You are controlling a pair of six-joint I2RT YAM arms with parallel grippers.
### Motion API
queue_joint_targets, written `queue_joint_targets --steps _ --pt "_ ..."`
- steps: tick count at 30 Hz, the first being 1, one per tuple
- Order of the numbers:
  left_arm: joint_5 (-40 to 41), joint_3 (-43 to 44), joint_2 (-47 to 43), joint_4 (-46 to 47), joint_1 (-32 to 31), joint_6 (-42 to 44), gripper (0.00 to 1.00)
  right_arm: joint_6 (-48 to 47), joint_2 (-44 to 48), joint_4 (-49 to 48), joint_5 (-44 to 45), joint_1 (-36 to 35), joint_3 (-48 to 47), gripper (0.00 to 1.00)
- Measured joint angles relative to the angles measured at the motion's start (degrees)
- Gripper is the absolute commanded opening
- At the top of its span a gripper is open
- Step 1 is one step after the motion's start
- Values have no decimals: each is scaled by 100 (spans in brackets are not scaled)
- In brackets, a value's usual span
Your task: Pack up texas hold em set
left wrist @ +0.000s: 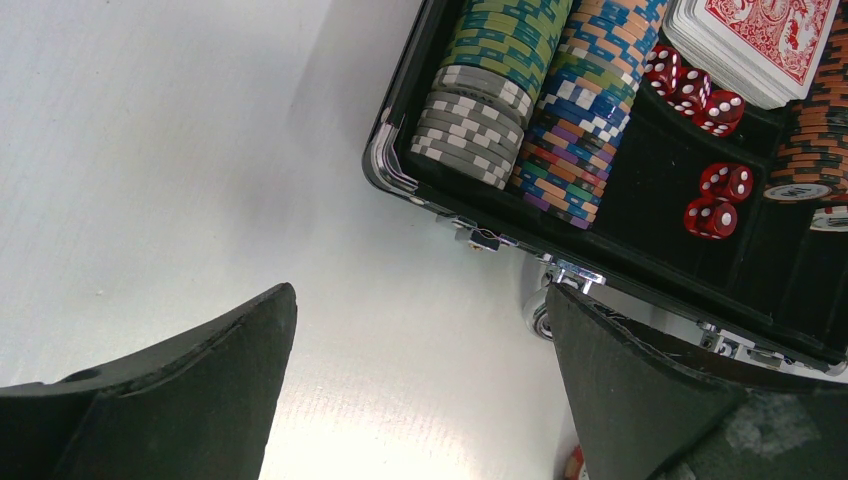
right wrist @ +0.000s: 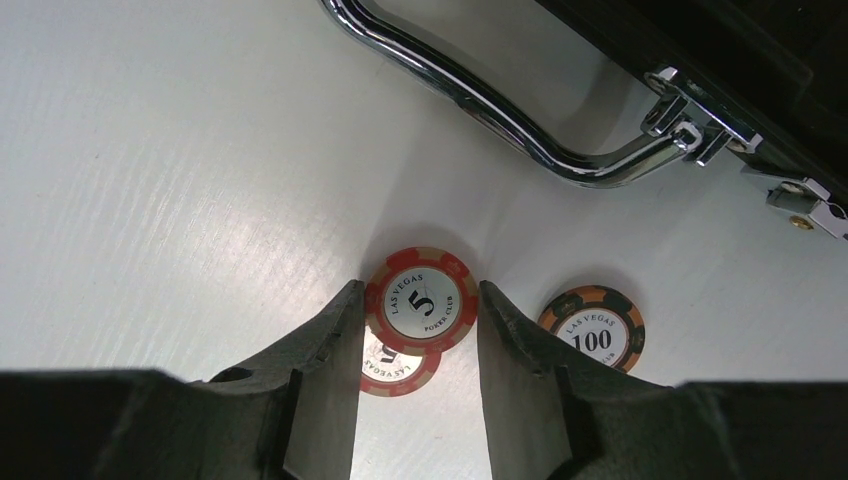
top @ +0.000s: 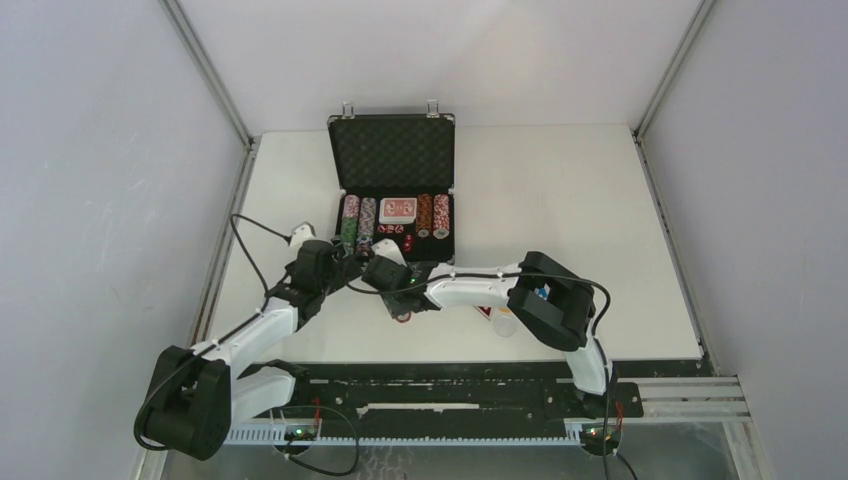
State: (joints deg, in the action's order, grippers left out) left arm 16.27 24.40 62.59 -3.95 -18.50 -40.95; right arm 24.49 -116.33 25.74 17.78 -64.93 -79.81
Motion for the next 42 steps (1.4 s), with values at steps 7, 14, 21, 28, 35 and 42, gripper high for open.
queue_joint_targets --steps 7,14,21,28,35,42 --pt "-2 0 0 4 0 -2 99 -17 142 -26 33 -4 68 42" --pt "-46 0 2 57 0 0 100 -52 304 -90 79 -4 164 41" --pt "-599 0 164 422 0 48 99 -125 623 -251 166 -4 544 41" --pt "-1314 0 282 837 -90 92 98 -282 1045 -470 267 -11 1029 41" --pt "-1567 0 260 933 -321 81 98 -498 1445 -588 352 -74 1318 41" --pt "-2002 24 273 914 -367 31 95 -848 1897 -778 448 -151 1617 41"
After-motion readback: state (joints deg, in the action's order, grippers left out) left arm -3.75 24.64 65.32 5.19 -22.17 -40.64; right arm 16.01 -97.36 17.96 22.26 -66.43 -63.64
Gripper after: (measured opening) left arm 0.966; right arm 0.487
